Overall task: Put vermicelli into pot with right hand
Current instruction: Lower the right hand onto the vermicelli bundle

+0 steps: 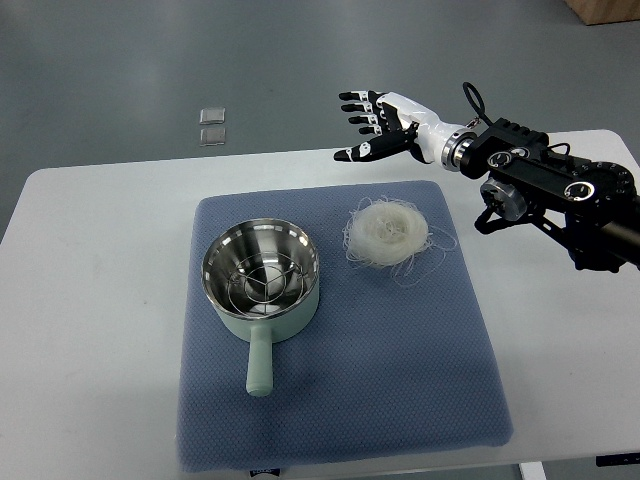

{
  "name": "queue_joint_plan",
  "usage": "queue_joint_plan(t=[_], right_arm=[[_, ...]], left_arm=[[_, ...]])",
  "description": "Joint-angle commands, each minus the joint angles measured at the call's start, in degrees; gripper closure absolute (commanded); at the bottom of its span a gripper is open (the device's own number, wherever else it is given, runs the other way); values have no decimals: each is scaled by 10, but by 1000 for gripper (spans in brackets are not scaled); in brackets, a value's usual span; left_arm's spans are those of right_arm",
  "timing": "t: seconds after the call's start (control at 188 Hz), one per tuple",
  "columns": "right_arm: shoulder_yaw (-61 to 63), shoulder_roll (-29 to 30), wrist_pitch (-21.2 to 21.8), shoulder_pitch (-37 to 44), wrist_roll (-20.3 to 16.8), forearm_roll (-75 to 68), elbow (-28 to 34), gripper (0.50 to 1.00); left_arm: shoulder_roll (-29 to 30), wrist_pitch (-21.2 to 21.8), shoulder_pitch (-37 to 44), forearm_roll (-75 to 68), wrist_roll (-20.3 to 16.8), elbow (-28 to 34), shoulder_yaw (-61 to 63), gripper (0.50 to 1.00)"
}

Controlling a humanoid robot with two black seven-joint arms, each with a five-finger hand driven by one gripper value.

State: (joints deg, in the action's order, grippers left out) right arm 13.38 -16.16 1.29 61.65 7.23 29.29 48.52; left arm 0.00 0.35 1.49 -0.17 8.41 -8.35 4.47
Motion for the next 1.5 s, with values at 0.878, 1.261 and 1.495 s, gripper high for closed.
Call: queue_joint_plan(t=[0.878,1.261,1.495], right_arm=[[-264,-37,120,101,22,196,-4,572],[-264,-14,115,84,21,206,-11,576],[-264,2,100,74,21,234,-20,587]], left_arm=[[0,0,0,0,0,-1,0,500],[0,0,0,0,0,-1,0,500],[0,0,0,0,0,-1,0,500]])
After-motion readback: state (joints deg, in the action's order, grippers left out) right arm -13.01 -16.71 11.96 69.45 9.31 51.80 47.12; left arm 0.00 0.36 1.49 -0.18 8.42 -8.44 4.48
